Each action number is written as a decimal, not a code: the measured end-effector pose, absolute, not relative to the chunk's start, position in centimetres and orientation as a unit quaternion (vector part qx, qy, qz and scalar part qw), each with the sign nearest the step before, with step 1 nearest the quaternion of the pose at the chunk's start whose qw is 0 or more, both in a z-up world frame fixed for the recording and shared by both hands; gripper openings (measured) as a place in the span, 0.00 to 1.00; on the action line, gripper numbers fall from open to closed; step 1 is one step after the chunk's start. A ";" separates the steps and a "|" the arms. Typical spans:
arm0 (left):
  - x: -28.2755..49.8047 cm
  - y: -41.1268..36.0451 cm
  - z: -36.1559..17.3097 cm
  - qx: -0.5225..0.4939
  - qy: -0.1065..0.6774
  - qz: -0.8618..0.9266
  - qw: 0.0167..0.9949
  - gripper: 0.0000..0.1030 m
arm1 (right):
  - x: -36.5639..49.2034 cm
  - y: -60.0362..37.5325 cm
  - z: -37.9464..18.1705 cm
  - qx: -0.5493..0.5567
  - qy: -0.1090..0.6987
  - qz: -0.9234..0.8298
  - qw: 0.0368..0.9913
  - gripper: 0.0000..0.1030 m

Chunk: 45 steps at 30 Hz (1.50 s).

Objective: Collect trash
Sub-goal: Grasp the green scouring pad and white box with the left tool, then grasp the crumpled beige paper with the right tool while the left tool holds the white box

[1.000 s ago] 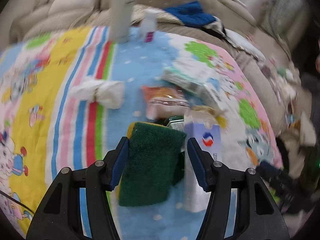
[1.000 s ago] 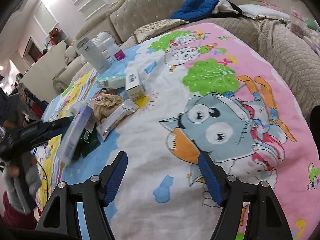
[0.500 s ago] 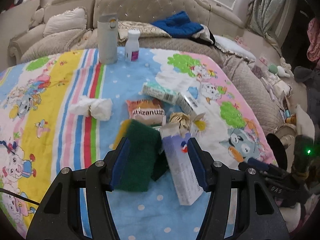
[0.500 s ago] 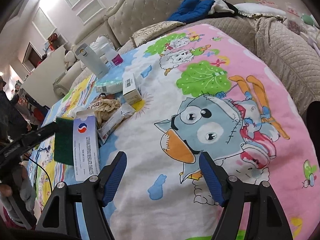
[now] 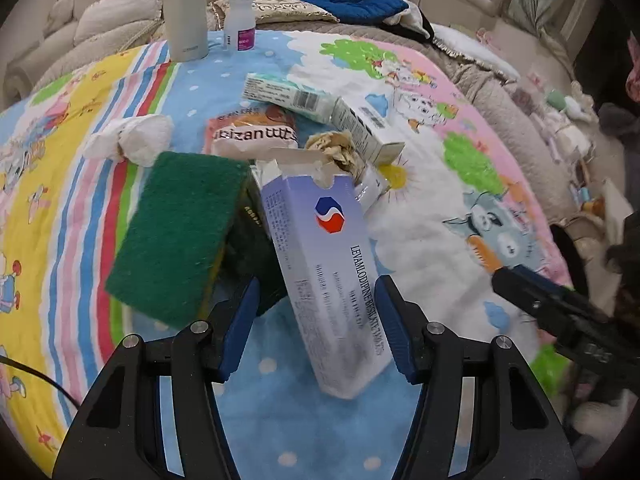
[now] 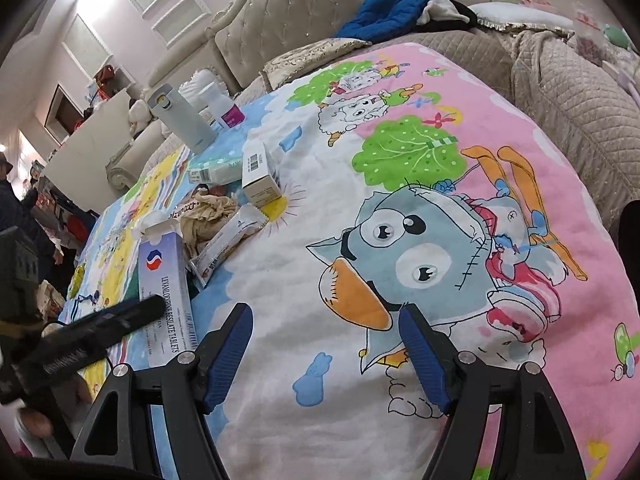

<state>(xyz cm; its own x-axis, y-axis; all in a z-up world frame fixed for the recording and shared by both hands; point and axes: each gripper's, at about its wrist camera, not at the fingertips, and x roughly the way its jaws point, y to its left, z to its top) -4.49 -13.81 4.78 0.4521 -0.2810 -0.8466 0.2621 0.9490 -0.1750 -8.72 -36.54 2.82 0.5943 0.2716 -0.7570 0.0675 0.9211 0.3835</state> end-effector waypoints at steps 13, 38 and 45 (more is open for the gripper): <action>-4.0 -12.8 4.9 -0.028 0.501 -0.211 0.839 0.19 | -3.2 -34.0 3.3 0.158 0.445 0.101 0.876 0.71; -2.3 -5.4 7.9 -0.096 0.486 -0.198 0.846 0.15 | 2.4 -26.9 3.1 0.114 0.450 0.175 0.868 0.70; -2.6 -6.6 7.5 -0.088 0.489 -0.199 0.844 0.15 | 3.1 -24.8 2.0 0.064 0.446 0.181 0.874 0.37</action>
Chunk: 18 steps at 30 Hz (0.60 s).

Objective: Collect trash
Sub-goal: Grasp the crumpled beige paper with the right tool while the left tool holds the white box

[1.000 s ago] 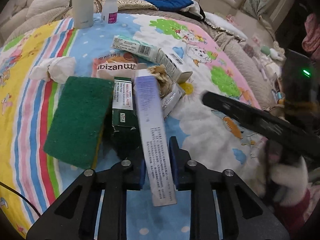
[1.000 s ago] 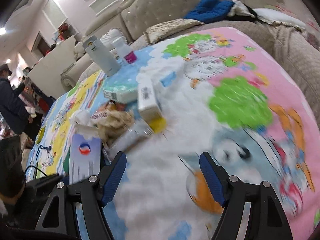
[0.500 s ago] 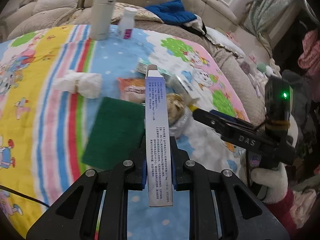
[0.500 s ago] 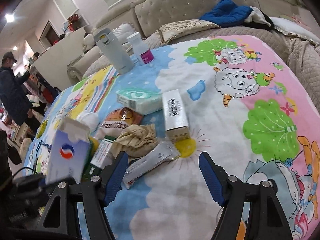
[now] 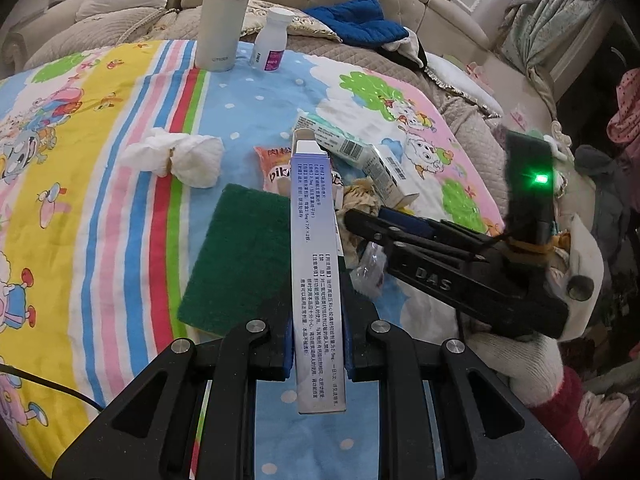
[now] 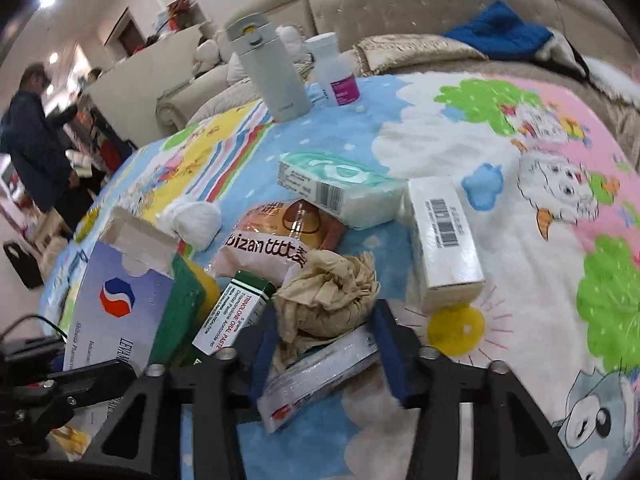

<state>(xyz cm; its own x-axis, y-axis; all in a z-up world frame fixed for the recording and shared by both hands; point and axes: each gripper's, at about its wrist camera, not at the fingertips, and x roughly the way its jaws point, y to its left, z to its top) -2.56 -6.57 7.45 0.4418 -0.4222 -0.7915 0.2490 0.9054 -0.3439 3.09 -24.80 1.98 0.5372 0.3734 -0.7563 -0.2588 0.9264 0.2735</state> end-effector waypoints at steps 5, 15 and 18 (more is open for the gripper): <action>-2.9 -7.5 7.9 -0.086 0.486 -0.205 0.845 0.15 | 0.9 -26.4 4.0 0.073 0.416 0.181 0.888 0.34; -4.2 -12.2 8.7 -0.064 0.482 -0.235 0.841 0.15 | -4.8 -31.9 7.5 0.098 0.380 0.147 0.908 0.34; -4.7 -14.1 8.6 -0.051 0.484 -0.244 0.839 0.15 | -6.4 -33.3 7.4 0.096 0.382 0.131 0.910 0.34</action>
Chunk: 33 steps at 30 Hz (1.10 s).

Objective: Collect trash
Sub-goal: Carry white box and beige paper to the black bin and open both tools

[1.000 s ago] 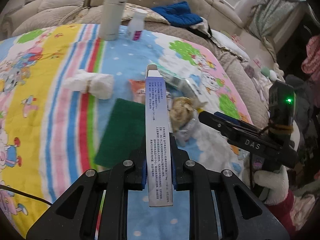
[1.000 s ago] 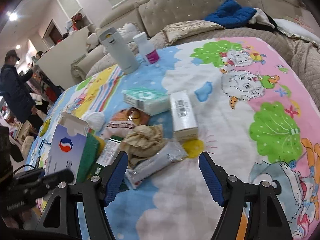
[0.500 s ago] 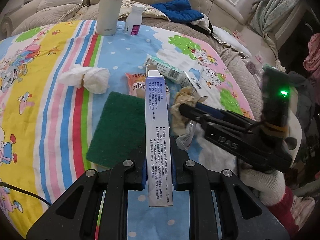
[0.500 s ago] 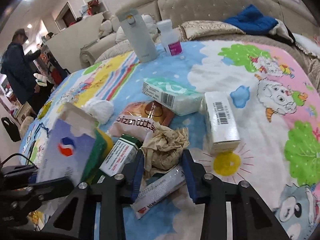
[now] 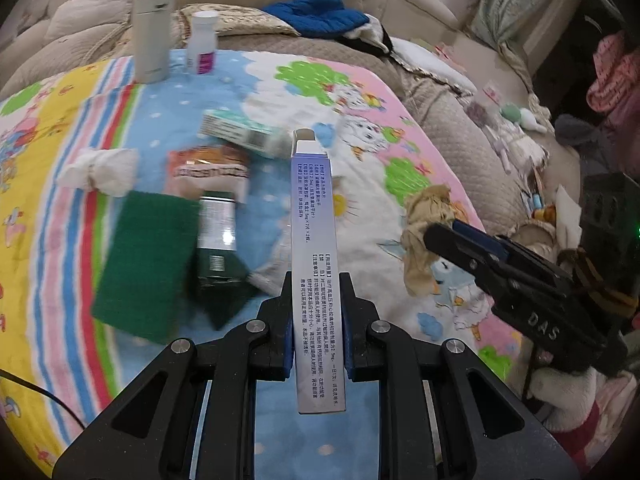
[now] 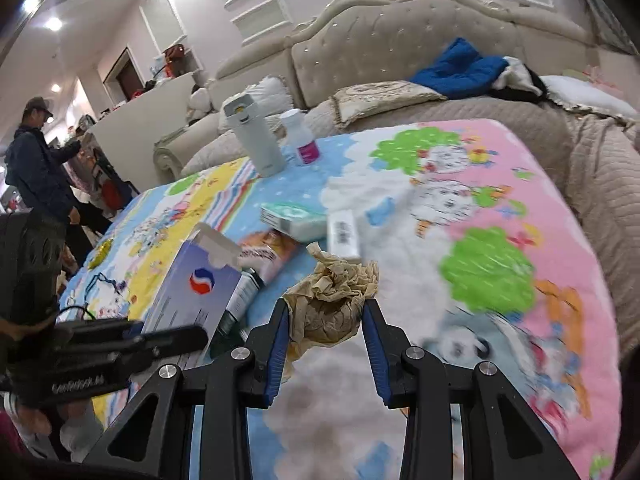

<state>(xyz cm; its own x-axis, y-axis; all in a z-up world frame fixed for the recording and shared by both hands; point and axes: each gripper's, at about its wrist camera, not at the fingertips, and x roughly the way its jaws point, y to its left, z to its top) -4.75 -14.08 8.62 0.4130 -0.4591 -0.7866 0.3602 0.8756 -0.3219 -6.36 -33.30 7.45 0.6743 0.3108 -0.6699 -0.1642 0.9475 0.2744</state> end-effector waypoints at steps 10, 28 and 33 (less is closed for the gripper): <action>-6.4 -20.3 7.8 -0.006 0.489 -0.276 0.827 0.15 | -10.5 -38.1 6.3 0.114 0.391 0.085 0.910 0.34; -7.7 -27.9 7.5 0.032 0.489 -0.322 0.810 0.15 | -14.5 -45.4 5.7 0.153 0.385 0.016 0.910 0.34; -8.3 -30.8 7.6 0.035 0.491 -0.346 0.799 0.15 | -15.7 -47.9 5.8 0.154 0.383 -0.015 0.911 0.34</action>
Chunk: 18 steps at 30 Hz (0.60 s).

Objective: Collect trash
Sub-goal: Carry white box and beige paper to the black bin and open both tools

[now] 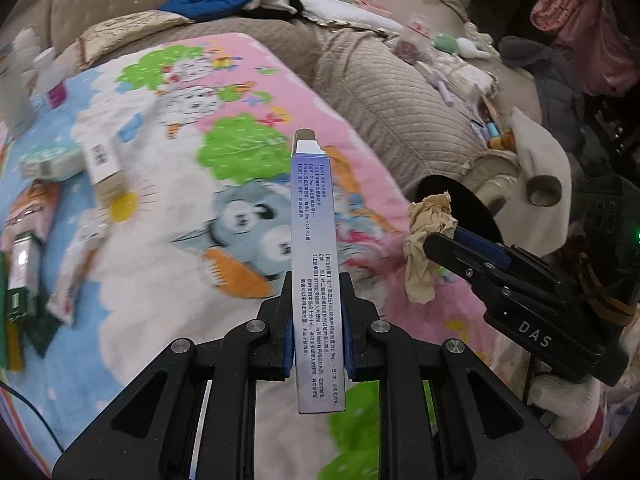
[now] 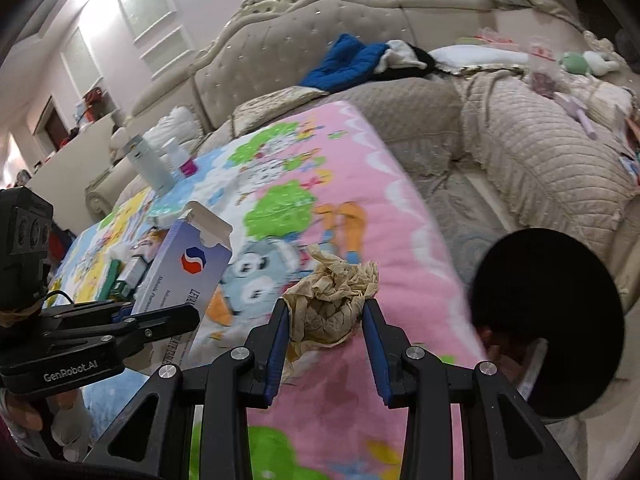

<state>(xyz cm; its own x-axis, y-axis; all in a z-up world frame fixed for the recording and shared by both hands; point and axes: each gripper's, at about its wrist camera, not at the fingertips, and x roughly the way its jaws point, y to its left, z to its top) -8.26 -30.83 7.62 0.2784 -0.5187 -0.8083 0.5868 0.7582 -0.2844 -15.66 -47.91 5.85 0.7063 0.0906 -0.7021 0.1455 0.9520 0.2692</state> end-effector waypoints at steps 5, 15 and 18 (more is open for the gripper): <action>-8.7 -34.0 7.8 0.041 0.492 -0.367 0.788 0.15 | -16.9 -51.0 5.6 0.166 0.381 -0.047 0.908 0.34; -9.5 -40.6 8.3 0.040 0.492 -0.414 0.765 0.15 | -19.0 -57.5 4.5 0.183 0.384 -0.114 0.898 0.34; -9.4 -42.3 8.2 0.032 0.496 -0.427 0.755 0.15 | -19.2 -59.3 4.0 0.190 0.385 -0.131 0.894 0.34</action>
<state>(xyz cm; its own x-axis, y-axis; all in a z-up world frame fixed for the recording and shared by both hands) -9.37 -42.27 8.16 0.1426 -0.6134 -0.7767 0.6769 0.6330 -0.3757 -19.22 -59.28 4.02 0.6697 -0.0871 -0.7375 0.3802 0.8933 0.2398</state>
